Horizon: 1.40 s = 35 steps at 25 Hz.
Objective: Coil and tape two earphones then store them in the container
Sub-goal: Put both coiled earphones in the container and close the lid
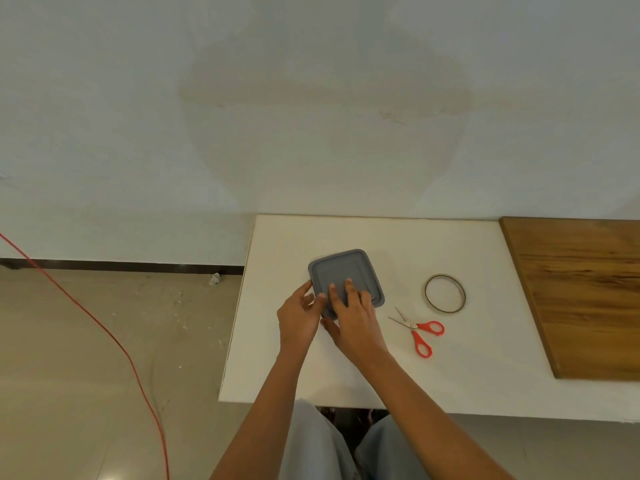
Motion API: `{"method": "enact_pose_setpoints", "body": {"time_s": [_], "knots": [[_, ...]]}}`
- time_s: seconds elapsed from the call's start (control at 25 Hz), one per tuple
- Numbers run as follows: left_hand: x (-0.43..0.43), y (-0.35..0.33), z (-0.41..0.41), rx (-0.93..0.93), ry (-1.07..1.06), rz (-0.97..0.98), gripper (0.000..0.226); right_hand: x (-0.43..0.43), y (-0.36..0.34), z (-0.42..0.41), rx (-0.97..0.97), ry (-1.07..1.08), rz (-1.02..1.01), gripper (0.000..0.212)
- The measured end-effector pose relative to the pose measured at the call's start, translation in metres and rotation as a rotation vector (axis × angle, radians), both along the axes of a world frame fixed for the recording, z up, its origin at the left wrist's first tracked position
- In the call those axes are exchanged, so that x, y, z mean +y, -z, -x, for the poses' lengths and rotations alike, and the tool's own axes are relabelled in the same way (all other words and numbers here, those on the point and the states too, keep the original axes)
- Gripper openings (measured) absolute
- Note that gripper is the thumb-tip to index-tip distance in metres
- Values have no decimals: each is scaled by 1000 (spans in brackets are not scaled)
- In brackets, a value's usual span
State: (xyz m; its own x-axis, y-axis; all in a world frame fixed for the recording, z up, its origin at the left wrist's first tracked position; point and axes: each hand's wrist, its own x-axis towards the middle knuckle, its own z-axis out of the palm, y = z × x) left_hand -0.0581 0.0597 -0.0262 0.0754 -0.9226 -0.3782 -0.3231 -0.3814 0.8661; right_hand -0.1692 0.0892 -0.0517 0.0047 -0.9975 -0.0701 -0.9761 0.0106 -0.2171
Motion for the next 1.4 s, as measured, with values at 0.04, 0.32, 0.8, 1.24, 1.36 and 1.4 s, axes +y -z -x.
{"method": "enact_pose_setpoints", "body": {"time_s": [0.04,0.32,0.8,1.24,1.36,1.4], "knots": [[-1,2,-1,-31,11,26,47,0,0,-1,-33,-14,8,63],[-17,3,-6,-49,15,1,49,-21,-24,43,-412,432,96,38],[-29,12,-2,-2,-184,-114,21,-40,-7,60,-843,608,-175,17],[-58,18,3,-48,-6,-349,18,-59,-6,68,-751,616,-316,32],[-58,19,21,-201,-52,-149,41,-71,1,57,-509,634,-286,61],[-58,21,26,-223,-83,-89,43,-74,4,53,-490,633,-258,61]]}}
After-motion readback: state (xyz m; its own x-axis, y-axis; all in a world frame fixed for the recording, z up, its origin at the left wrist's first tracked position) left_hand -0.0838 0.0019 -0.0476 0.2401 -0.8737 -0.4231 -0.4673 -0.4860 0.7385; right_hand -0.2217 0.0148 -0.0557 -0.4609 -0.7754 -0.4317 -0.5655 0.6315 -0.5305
